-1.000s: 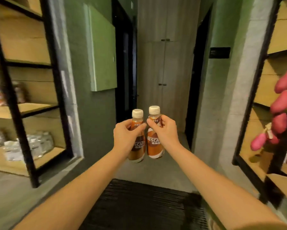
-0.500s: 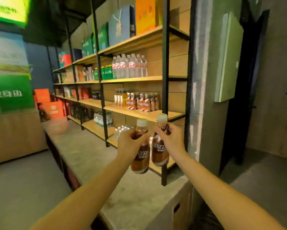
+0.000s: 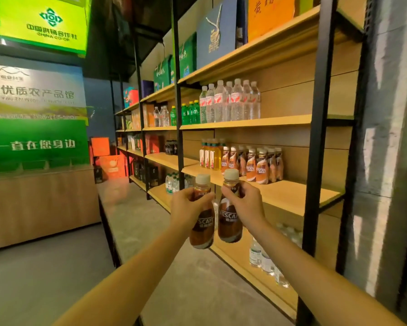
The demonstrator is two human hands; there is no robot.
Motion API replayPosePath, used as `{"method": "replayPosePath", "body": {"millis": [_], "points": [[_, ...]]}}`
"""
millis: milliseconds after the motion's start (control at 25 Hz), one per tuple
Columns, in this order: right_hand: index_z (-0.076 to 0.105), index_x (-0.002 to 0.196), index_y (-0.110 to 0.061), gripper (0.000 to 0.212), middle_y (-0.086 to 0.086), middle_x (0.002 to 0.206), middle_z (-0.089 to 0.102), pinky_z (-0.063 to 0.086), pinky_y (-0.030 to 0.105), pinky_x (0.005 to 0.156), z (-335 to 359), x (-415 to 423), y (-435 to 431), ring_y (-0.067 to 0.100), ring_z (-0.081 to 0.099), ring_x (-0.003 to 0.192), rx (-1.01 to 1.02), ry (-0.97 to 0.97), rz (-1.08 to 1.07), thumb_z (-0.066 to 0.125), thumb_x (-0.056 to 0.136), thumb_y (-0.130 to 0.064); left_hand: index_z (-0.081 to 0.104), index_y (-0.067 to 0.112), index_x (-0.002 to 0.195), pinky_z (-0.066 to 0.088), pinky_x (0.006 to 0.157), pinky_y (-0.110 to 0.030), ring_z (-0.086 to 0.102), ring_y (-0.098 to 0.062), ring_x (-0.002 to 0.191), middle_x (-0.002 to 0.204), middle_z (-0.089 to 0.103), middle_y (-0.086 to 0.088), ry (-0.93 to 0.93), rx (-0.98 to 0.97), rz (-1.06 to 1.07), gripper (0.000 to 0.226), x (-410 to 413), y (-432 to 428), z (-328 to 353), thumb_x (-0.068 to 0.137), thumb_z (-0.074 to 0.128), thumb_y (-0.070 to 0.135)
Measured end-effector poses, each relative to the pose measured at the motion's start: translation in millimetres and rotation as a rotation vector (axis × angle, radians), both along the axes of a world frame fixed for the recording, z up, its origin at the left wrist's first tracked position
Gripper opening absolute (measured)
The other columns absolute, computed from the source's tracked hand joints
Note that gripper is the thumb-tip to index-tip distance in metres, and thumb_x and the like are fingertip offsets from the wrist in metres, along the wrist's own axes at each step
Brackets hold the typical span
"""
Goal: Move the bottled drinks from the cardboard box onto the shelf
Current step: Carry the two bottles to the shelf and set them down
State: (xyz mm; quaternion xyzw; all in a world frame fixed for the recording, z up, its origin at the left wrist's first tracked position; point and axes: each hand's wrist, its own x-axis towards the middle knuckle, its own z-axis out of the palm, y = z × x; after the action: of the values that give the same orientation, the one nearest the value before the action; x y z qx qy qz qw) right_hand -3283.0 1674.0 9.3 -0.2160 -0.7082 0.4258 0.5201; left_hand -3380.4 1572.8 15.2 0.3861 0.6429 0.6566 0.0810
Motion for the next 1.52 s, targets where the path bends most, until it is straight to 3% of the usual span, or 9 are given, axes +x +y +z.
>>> {"method": "replayPosePath", "body": {"millis": [160, 360, 520, 640, 760, 880, 1200, 1320, 1520], "points": [[0.061, 0.089, -0.017, 0.012, -0.004, 0.081, 0.065, 0.048, 0.023, 0.069, 10.8, -41.3, 67.0, 0.007, 0.061, 0.076, 0.020, -0.027, -0.045, 0.068, 0.084, -0.026, 0.066, 0.019, 0.086, 0.049, 0.077, -0.031, 0.065, -0.017, 0.086, 0.086, 0.069, 0.000, -0.025, 0.018, -0.053, 0.012, -47.0, 71.1, 0.3, 0.078, 0.073, 0.024], [0.060, 0.090, -0.017, 0.014, -0.004, 0.082, 0.064, 0.050, 0.023, 0.067, 10.6, -53.0, 140.8, 0.006, 0.061, 0.075, 0.013, -0.051, -0.137, 0.067, 0.084, -0.028, 0.066, 0.019, 0.091, 0.047, 0.079, -0.033, 0.063, -0.013, 0.084, 0.086, 0.067, 0.004, -0.060, 0.027, -0.158, 0.016, -75.0, 162.8, -4.8, 0.079, 0.071, 0.028], [0.061, 0.098, -0.016, 0.017, 0.002, 0.097, 0.065, 0.052, 0.026, 0.075, 12.7, -54.6, 200.2, 0.015, 0.064, 0.090, 0.014, -0.051, -0.306, 0.066, 0.085, -0.026, 0.070, 0.015, 0.091, 0.052, 0.083, -0.036, 0.067, -0.019, 0.090, 0.092, 0.072, -0.002, -0.016, 0.075, -0.356, 0.021, -91.3, 241.6, 2.3, 0.077, 0.073, 0.031], [0.059, 0.096, -0.017, 0.012, -0.002, 0.091, 0.065, 0.050, 0.021, 0.071, 14.6, -56.9, 232.8, 0.012, 0.062, 0.083, 0.001, -0.056, -0.427, 0.064, 0.087, -0.022, 0.070, 0.016, 0.090, 0.051, 0.081, -0.032, 0.067, -0.015, 0.090, 0.092, 0.072, 0.000, 0.019, 0.086, -0.511, 0.022, -97.6, 301.4, 6.3, 0.077, 0.073, 0.032], [0.058, 0.091, -0.019, 0.008, 0.003, 0.092, 0.066, 0.052, 0.032, 0.080, 13.8, -62.0, 262.4, 0.017, 0.064, 0.088, -0.033, -0.037, -0.572, 0.064, 0.087, -0.021, 0.071, 0.011, 0.095, 0.055, 0.084, -0.038, 0.068, -0.016, 0.089, 0.093, 0.073, -0.003, 0.033, 0.079, -0.660, 0.030, -102.0, 360.2, 12.8, 0.075, 0.075, 0.032], [0.056, 0.095, -0.015, 0.010, 0.008, 0.095, 0.066, 0.051, 0.036, 0.083, 10.5, -63.6, 285.8, 0.021, 0.064, 0.091, -0.072, -0.004, -0.721, 0.063, 0.088, -0.019, 0.071, 0.012, 0.098, 0.054, 0.082, -0.030, 0.067, -0.014, 0.090, 0.096, 0.073, -0.002, 0.014, 0.071, -0.779, 0.028, -97.8, 401.3, 16.5, 0.077, 0.074, 0.029], [0.057, 0.109, -0.004, 0.024, 0.014, 0.104, 0.066, 0.052, 0.039, 0.090, 6.8, -48.2, 317.9, 0.026, 0.064, 0.101, -0.145, -0.035, -0.890, 0.060, 0.090, -0.018, 0.068, 0.012, 0.099, 0.047, 0.079, -0.026, 0.062, -0.013, 0.092, 0.095, 0.068, 0.001, -0.080, 0.015, -0.944, 0.027, -73.2, 455.0, 4.0, 0.077, 0.075, 0.025], [0.056, 0.106, -0.010, 0.017, 0.006, 0.099, 0.065, 0.052, 0.037, 0.090, 7.7, -41.9, 331.2, 0.022, 0.063, 0.098, -0.121, -0.071, -0.883, 0.058, 0.091, -0.017, 0.066, 0.018, 0.089, 0.046, 0.071, -0.021, 0.063, -0.011, 0.088, 0.090, 0.068, 0.005, -0.046, 0.022, -0.942, 0.017, -65.7, 469.8, 2.2, 0.077, 0.074, 0.027], [0.057, 0.108, -0.019, 0.018, -0.002, 0.099, 0.065, 0.051, 0.040, 0.095, 0.6, -35.7, 342.1, 0.013, 0.063, 0.098, -0.110, -0.041, -0.851, 0.060, 0.089, -0.020, 0.065, 0.022, 0.099, 0.045, 0.068, -0.013, 0.064, -0.001, 0.087, 0.086, 0.066, 0.014, 0.050, 0.136, -0.971, 0.021, -64.2, 481.8, -10.4, 0.080, 0.071, 0.029]]}}
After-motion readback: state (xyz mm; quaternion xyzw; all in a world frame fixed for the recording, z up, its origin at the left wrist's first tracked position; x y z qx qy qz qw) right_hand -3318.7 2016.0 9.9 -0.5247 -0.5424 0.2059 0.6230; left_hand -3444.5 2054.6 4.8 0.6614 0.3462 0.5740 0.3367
